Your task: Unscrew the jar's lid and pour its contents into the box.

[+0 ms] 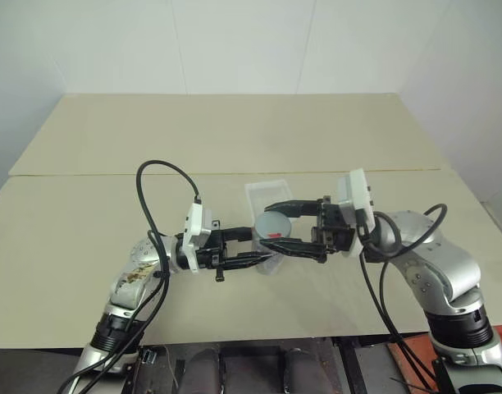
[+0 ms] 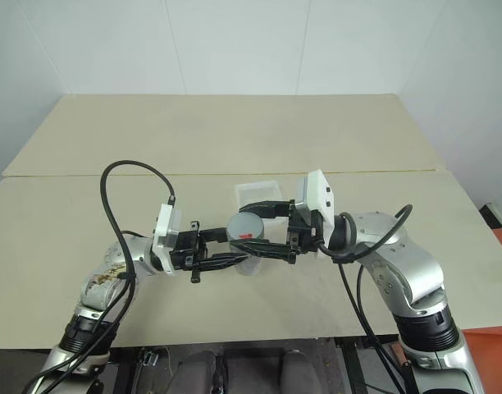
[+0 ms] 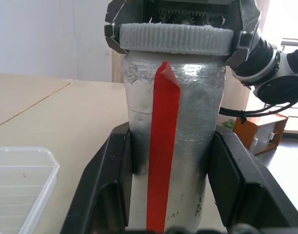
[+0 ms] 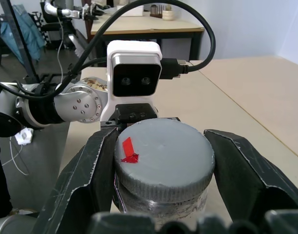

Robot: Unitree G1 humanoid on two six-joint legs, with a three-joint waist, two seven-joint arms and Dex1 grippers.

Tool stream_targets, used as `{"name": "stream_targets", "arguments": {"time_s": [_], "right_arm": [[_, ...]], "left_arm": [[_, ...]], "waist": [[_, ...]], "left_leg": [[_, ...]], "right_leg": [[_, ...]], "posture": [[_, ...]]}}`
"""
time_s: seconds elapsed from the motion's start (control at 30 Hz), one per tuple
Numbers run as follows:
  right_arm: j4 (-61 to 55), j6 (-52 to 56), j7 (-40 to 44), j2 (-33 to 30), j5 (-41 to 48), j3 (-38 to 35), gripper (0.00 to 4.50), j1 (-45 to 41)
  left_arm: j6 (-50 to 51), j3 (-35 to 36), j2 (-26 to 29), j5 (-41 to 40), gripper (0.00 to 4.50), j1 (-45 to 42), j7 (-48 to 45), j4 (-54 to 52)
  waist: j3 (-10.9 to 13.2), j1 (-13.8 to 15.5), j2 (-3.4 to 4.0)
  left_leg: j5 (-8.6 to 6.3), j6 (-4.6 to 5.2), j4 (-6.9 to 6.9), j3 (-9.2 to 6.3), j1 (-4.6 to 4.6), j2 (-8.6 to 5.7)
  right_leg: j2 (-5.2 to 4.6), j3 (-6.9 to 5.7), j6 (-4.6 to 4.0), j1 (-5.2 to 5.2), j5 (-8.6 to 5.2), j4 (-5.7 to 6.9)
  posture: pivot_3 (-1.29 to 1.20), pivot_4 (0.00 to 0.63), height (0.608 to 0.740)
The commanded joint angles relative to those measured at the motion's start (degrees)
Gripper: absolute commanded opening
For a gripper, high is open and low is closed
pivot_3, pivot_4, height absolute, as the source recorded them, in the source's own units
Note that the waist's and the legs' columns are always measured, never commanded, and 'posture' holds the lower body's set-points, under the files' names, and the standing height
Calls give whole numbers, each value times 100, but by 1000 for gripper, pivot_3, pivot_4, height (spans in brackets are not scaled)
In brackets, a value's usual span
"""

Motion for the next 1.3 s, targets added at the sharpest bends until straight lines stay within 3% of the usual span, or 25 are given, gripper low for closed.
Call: {"name": "stream_targets", "arguments": {"time_s": [0.03, 0.2, 0.7, 0.97, 1.3], "right_arm": [[88, -33, 121, -84, -70, 28, 3152, -24], [-12, -19, -91, -21, -62, -105, 4484, -5], [-1007, -116, -1434, 213, -356, -547, 4484, 742], [-1373, 63, -2839, 906, -794, -214, 4484, 654], [-1437, 40, -2962, 892, -1062, 92, 4484, 572]], "left_arm": [[-177, 185, -21, -187, 1843, -117, -10, -171], [-206, 214, -15, -168, 1843, -98, 25, -172], [-639, 280, -200, 382, 1843, 54, 1167, -386], [-797, 142, -380, 616, 1843, 101, 1591, -409], [-828, -25, -621, 791, 1843, -11, 1919, -386]], "waist": [[0, 1, 0], [0, 5, 0], [0, 52, 0], [0, 48, 0], [0, 49, 0]], "left_leg": [[0, 0, 0, 0, 0, 0], [0, 0, 0, 0, 1, 0], [0, 0, 1, 1, 0, -1], [0, 0, 1, 2, -2, -2], [0, 0, 1, 1, -1, -3]], "right_leg": [[0, 0, 0, 0, 0, 0], [-1, 0, 0, 0, 0, 1], [-2, 1, 0, 0, 0, 1], [-2, 1, 0, 0, 0, 1], [-1, 1, 0, 0, 0, 1]], "posture": [[0, 150, 740], [0, 150, 740], [0, 150, 740], [0, 150, 740], [0, 150, 740]]}}
